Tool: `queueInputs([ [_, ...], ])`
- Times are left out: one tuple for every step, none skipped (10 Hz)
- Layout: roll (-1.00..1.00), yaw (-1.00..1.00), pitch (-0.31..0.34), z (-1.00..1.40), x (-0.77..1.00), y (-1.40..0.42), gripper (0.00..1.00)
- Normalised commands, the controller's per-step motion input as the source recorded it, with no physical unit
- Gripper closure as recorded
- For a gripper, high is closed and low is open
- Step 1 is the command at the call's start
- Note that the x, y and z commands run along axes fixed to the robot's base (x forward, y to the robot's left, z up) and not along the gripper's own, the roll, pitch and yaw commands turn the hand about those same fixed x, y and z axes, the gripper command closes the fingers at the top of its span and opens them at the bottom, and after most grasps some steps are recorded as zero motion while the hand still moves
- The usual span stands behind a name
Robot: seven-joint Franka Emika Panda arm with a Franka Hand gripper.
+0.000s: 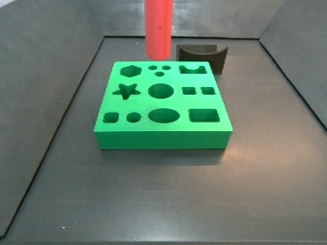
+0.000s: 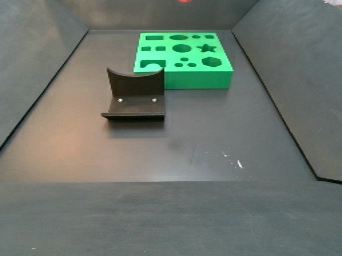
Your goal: Insert the oval object.
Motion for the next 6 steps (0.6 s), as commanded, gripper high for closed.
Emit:
queueInputs([
  [0.00, -0.99, -0.120, -0.54, -0.01, -0.11, 1.00],
  [0.00, -0.99, -0.110, -0.53, -0.01, -0.11, 1.00],
  [0.00, -0.99, -0.134, -0.57, -0.01, -0.11, 1.00],
  [0.00, -0.99, -0.140, -0.53, -0.01, -0.10, 1.00],
  [-0.03, -0.99, -0.124, -0.42, 0.00, -0.08, 1.00],
  [-0.08, -0.98, -0.096, -0.29, 0.00, -0.07, 1.00],
])
